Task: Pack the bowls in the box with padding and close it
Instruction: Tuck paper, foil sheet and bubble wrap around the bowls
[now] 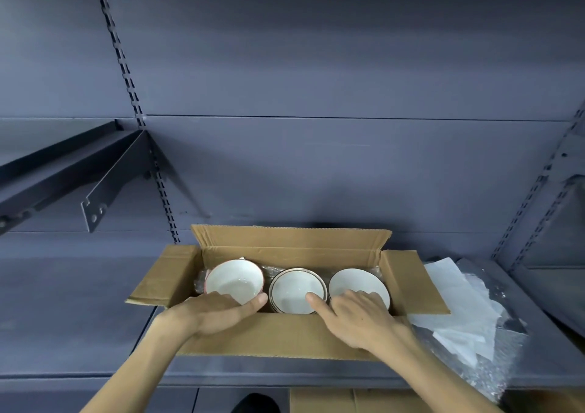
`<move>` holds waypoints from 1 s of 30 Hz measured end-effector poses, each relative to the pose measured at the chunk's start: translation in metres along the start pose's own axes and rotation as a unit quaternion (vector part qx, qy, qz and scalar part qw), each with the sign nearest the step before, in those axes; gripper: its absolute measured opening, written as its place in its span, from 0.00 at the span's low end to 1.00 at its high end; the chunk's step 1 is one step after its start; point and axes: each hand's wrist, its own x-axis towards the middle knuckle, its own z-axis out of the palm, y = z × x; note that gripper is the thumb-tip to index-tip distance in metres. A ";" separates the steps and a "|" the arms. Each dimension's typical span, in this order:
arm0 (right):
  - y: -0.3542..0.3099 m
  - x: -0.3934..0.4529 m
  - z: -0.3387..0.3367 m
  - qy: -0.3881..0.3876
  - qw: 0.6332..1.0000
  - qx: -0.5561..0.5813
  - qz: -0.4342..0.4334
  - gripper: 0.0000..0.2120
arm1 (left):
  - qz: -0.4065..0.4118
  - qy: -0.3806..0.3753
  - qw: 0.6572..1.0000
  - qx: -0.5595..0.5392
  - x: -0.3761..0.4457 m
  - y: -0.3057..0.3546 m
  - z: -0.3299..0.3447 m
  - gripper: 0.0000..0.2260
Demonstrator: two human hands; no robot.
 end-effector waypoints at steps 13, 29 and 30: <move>0.041 -0.011 -0.012 0.112 0.993 0.026 -0.006 0.22 | 0.244 0.164 0.954 -0.060 0.017 0.065 0.018 0.31; 0.255 -0.086 0.021 0.241 0.858 0.187 0.414 0.07 | 0.470 0.234 0.851 0.016 0.075 0.303 0.073 0.14; 0.262 -0.088 0.028 0.230 0.858 0.196 0.415 0.07 | 0.463 0.229 0.856 0.038 0.082 0.317 0.075 0.14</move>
